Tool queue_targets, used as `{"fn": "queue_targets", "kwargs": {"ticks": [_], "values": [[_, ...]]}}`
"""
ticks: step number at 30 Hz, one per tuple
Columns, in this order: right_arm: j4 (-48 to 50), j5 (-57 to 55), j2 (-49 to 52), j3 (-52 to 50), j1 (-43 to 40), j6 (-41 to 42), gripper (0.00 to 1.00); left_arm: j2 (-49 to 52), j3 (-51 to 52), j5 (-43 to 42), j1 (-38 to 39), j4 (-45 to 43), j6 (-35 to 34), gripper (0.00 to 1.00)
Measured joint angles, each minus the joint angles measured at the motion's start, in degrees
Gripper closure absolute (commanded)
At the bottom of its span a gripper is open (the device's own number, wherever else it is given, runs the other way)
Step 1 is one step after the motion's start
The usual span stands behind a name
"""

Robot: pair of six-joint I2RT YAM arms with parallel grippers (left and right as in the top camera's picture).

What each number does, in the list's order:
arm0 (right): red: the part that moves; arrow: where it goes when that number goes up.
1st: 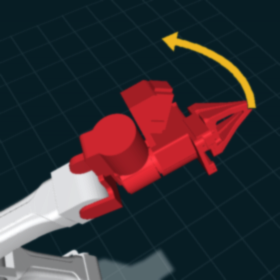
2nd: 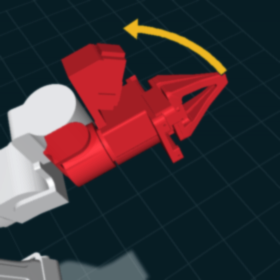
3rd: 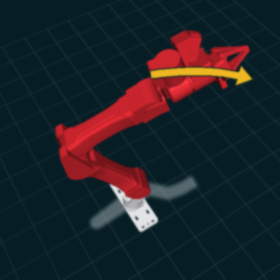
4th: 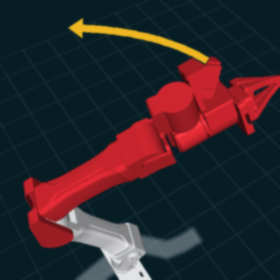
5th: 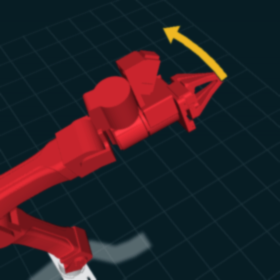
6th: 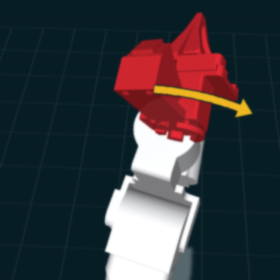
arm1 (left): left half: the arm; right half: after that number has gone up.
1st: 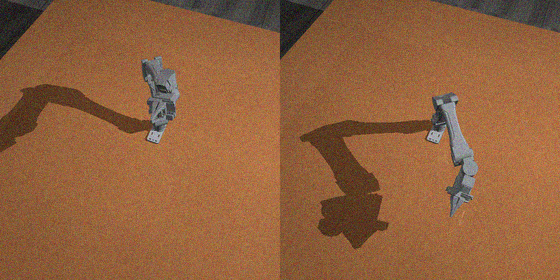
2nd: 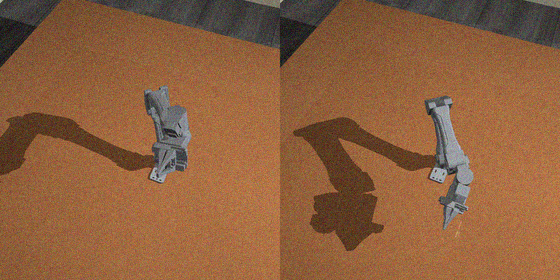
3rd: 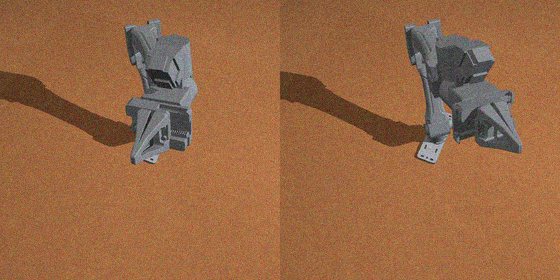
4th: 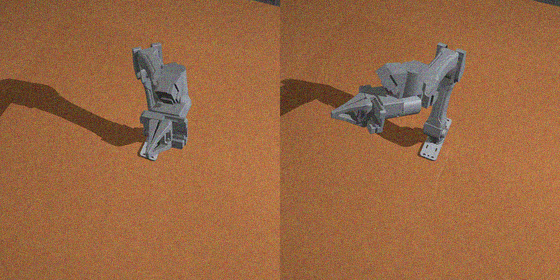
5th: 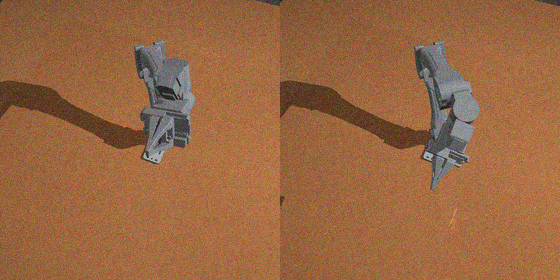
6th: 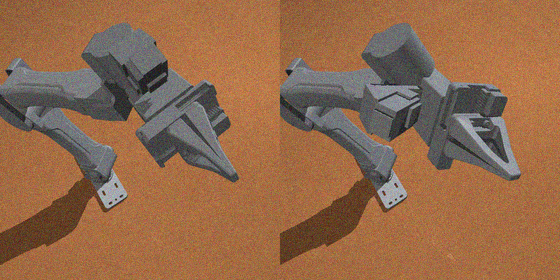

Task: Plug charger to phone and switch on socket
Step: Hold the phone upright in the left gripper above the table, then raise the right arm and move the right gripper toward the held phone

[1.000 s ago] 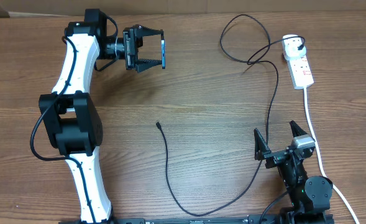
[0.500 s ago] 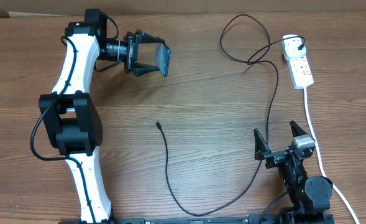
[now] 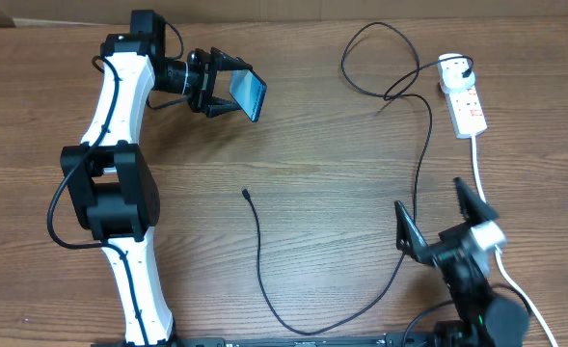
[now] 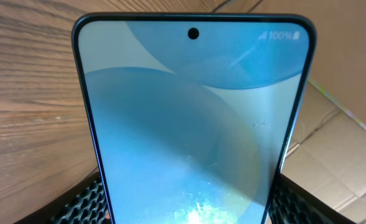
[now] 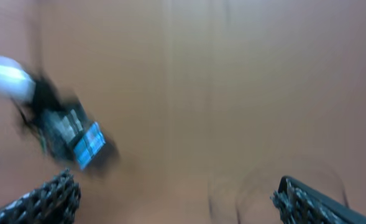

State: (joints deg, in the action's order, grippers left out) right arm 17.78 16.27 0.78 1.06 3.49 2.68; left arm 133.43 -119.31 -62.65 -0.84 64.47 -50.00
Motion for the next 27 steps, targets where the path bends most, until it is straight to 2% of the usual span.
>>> {"fn": "queue_targets", "kwargs": {"ticks": [2, 4, 8, 12, 18, 20, 23, 27], "values": [[10.7, 1.5, -0.2, 0.0, 0.0, 0.4, 0.0, 0.0, 0.0, -1.3, 0.0, 0.0, 0.0, 0.28], [16.6, 2.2, -0.2, 0.1, 0.0, 0.6, 0.0, 0.0, 0.0, -2.9, 0.0, 0.0, 0.0, 0.28], [15.4, 2.6, 0.5, 3.2, 0.0, -0.7, 0.0, 0.0, 0.0, -5.5, 0.0, -0.4, 0.0, 0.28], [2.6, 2.7, 7.5, 16.6, 0.0, -5.7, 0.0, 0.0, 0.0, -7.1, 0.0, -1.1, 0.0, 0.28], [-26.1, 2.5, 28.0, 45.6, 0.0, -10.6, 0.0, 0.0, 0.0, -8.7, 0.0, -1.2, 0.0, 0.28], [-32.4, 2.8, 34.4, 52.4, 0.0, -11.1, 0.0, 0.0, 0.0, -9.4, 0.0, -1.3, 0.0, 0.28], [-36.8, 3.9, 43.4, 58.5, 0.0, -10.0, 0.0, 0.0, 0.0, -10.6, 0.0, -1.3, -0.1, 0.28], [-34.8, 11.2, 53.0, 59.9, 0.0, -3.2, 0.0, 0.0, 0.0, -11.6, 0.0, -1.2, -0.1, 0.28]]}}
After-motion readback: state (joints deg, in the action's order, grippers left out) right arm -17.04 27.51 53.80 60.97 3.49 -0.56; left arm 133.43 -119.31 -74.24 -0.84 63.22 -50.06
